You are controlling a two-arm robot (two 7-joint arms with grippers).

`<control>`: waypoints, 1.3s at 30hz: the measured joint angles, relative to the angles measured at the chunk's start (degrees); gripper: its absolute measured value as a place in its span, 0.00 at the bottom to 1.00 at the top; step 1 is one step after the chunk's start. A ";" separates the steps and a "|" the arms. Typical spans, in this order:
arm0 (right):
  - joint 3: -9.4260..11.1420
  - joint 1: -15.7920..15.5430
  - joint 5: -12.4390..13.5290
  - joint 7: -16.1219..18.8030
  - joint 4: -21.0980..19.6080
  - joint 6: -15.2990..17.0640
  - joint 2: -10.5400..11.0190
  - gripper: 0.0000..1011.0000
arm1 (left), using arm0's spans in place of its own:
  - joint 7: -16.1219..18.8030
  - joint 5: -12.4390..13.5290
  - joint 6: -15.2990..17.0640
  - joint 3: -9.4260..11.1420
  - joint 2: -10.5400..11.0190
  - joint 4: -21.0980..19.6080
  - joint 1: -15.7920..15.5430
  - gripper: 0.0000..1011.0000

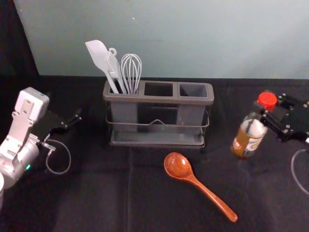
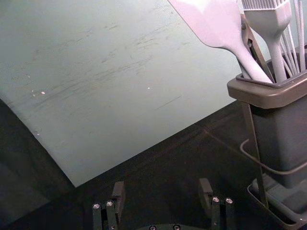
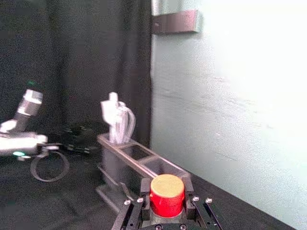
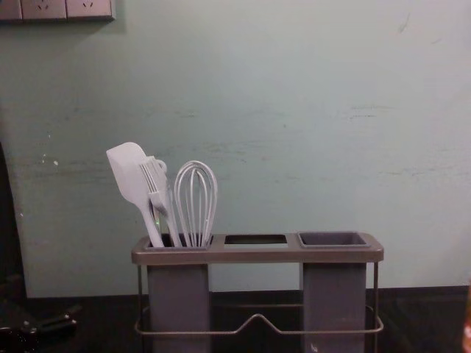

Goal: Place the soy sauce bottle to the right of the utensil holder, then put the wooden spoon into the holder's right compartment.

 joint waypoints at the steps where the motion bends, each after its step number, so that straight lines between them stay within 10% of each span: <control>1: 0.18 0.15 -0.29 -0.18 0.42 -0.01 -0.11 0.39 | 0.00 0.00 0.00 0.00 0.00 0.00 0.00 0.99; 39: -8.64 19.85 -12.58 0.44 22.33 1.05 -15.22 0.39 | 0.00 0.00 0.00 0.00 0.00 0.00 0.00 0.99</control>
